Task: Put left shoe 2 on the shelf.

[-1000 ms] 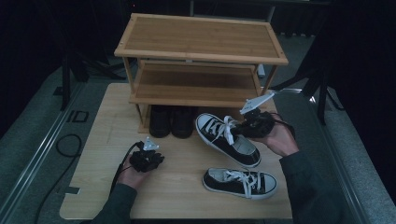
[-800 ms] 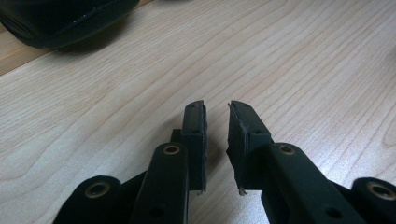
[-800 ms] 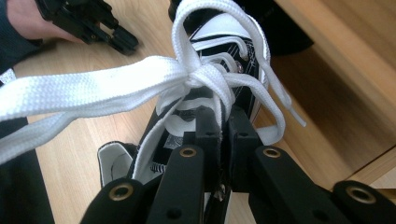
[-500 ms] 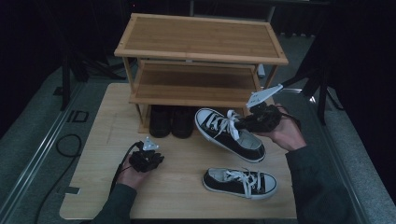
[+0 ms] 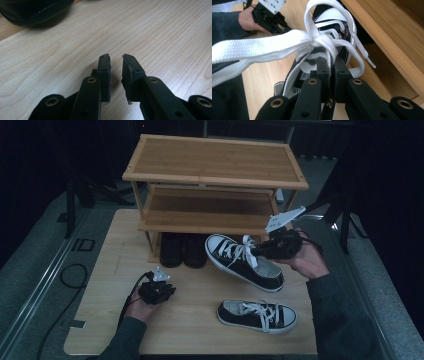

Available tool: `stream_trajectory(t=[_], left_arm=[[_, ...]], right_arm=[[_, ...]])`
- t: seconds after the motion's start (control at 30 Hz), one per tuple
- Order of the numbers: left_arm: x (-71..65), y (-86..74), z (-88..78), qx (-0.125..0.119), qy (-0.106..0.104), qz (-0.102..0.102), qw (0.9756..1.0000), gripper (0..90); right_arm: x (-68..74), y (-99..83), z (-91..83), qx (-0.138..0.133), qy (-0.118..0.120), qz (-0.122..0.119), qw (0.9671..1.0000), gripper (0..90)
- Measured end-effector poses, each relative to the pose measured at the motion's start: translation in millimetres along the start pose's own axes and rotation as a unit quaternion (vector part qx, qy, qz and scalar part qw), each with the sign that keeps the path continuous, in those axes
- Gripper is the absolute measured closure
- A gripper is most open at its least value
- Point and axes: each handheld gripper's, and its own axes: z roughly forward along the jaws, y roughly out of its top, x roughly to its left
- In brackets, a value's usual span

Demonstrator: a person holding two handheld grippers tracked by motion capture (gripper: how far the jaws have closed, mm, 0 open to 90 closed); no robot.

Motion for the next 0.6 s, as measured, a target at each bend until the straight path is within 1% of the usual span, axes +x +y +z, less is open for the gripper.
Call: stream_trajectory(t=[0.2,0.33,0.37,0.43,0.47,0.5,0.53,0.6], left_arm=[[-0.8,0.1,0.2,0.001,0.001,0.002,1.0,76.4],[-0.4,-0.2,-0.4,0.001,0.002,0.001,1.0,76.4],[-0.1,-0.3,-0.7,0.002,0.001,0.002,1.0,76.3],[-0.1,-0.3,-0.4,0.002,0.0,0.0,1.0,76.4],[-0.2,-0.2,-0.4,0.002,0.0,0.001,1.0,76.3],[-0.4,-0.1,-0.5,0.002,0.0,0.002,1.0,76.3],[-0.5,0.0,-0.6,0.001,0.0,0.002,1.0,76.3],[-0.7,0.1,-0.8,0.0,0.0,0.0,1.0,76.3]], right_arm=[[1.5,3.7,-2.6,-0.007,0.006,-0.005,0.9999,86.1],[1.0,7.5,-7.8,-0.026,0.013,-0.003,0.9996,86.1],[0.7,8.3,-9.0,-0.03,0.011,-0.004,0.9995,86.1],[-0.6,10.7,-12.3,-0.041,0.013,0.0,0.9991,86.1],[-1.7,12.4,-14.0,-0.047,0.008,0.001,0.9989,86.2],[-2.4,13.4,-14.9,-0.05,0.008,0.003,0.9987,86.1],[-4.5,14.8,-15.7,-0.055,0.01,0.007,0.9984,86.2],[-9.5,16.6,-15.2,-0.061,0.005,0.015,0.998,86.1]])
